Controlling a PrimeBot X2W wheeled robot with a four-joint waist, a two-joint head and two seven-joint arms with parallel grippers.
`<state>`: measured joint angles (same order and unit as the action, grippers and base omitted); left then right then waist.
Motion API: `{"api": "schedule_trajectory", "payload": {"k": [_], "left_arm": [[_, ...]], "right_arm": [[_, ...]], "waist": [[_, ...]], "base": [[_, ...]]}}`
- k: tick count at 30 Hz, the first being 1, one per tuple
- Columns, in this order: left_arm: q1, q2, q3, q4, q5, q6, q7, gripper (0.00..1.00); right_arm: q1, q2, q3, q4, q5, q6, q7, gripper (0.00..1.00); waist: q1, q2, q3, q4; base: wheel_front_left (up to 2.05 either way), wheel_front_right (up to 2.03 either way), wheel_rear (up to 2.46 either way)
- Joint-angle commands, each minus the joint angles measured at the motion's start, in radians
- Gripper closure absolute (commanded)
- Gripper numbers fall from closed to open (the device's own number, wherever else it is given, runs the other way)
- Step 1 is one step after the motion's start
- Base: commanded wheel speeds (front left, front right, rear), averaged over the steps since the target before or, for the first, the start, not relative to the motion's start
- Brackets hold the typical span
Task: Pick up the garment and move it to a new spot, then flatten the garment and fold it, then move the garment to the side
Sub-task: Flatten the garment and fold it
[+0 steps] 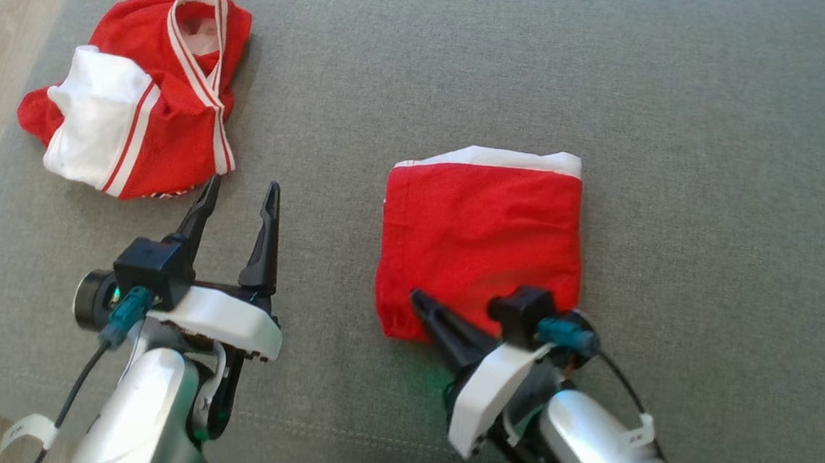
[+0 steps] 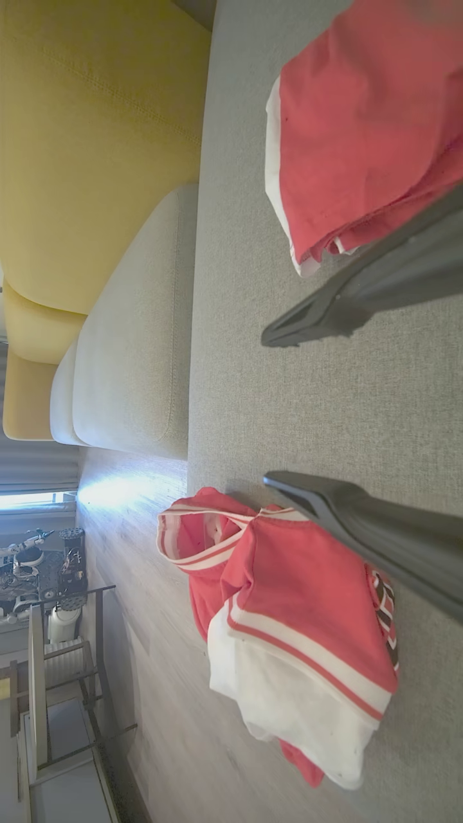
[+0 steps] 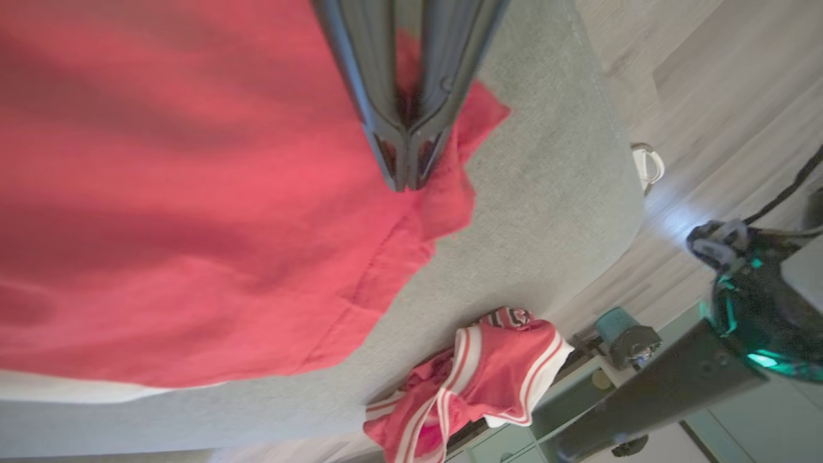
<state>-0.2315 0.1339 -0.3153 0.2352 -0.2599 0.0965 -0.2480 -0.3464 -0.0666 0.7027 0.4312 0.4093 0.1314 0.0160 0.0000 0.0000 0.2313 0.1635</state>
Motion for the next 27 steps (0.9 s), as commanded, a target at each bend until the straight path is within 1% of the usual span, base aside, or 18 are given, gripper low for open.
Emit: {"api": "schedule_trajectory", "payload": {"k": [1, 4, 7, 10, 13, 15, 16, 21, 24, 27], "left_arm": [[-0.046, 0.013, 0.029, -0.023, -0.005, 0.003, -0.010, 0.00], [-0.043, 0.013, 0.030, -0.021, -0.006, 0.004, -0.011, 0.00], [-0.037, 0.016, 0.031, -0.018, -0.007, 0.006, -0.011, 0.00], [-0.026, 0.022, 0.033, -0.018, -0.006, 0.010, -0.012, 0.00], [-0.014, 0.031, 0.036, -0.021, -0.005, 0.015, -0.011, 0.00], [-0.005, 0.039, 0.039, -0.024, -0.006, 0.019, -0.010, 0.00], [0.000, 0.043, 0.040, -0.027, -0.006, 0.021, -0.009, 0.00], [0.024, 0.066, 0.044, -0.051, -0.001, 0.031, 0.001, 0.00], [0.037, 0.081, 0.046, -0.074, 0.002, 0.036, 0.006, 0.00], [0.055, 0.093, 0.048, -0.100, 0.005, 0.044, 0.013, 0.00]], "right_arm": [[-0.025, 0.014, 0.043, -0.031, 0.017, -0.001, -0.017, 1.00], [-0.018, 0.010, 0.078, -0.040, 0.035, -0.001, -0.017, 1.00], [-0.010, 0.003, 0.075, -0.063, 0.048, -0.001, -0.039, 1.00], [0.002, -0.004, 0.011, -0.102, 0.044, -0.001, -0.075, 1.00], [0.020, -0.013, -0.096, -0.143, 0.016, -0.001, -0.100, 1.00], [0.037, -0.015, -0.181, -0.174, -0.010, -0.001, -0.107, 0.52], [0.047, -0.016, -0.223, -0.191, -0.026, -0.001, -0.107, 0.00], [0.102, -0.014, -0.426, -0.285, -0.125, -0.001, -0.096, 0.00], [0.137, -0.013, -0.516, -0.345, -0.185, -0.001, -0.072, 0.00], [0.179, -0.011, -0.583, -0.405, -0.231, -0.001, -0.046, 0.00]], "waist": [[0.0000, 0.0000, -0.003, -0.005], [0.0000, 0.0000, -0.010, -0.014], [0.0000, 0.0000, -0.023, -0.026], [0.0000, 0.0000, -0.041, -0.043], [0.0000, 0.0000, -0.062, -0.063], [0.0000, 0.0000, -0.075, -0.076], [0.0000, 0.0000, -0.082, -0.083], [0.0000, 0.0000, -0.105, -0.109], [0.0000, 0.0000, -0.114, -0.119], [0.0000, 0.0000, -0.124, -0.125]], "base": [[0.00, 0.00, 0.00], [0.00, 0.00, 0.00], [0.00, 0.00, 0.00], [0.00, 0.00, 0.00], [0.00, 0.00, 0.00], [0.00, 0.00, 0.00], [0.00, 0.00, 0.00], [0.00, 0.00, 0.00], [0.00, 0.00, 0.00], [0.00, 0.00, 0.00]]}}
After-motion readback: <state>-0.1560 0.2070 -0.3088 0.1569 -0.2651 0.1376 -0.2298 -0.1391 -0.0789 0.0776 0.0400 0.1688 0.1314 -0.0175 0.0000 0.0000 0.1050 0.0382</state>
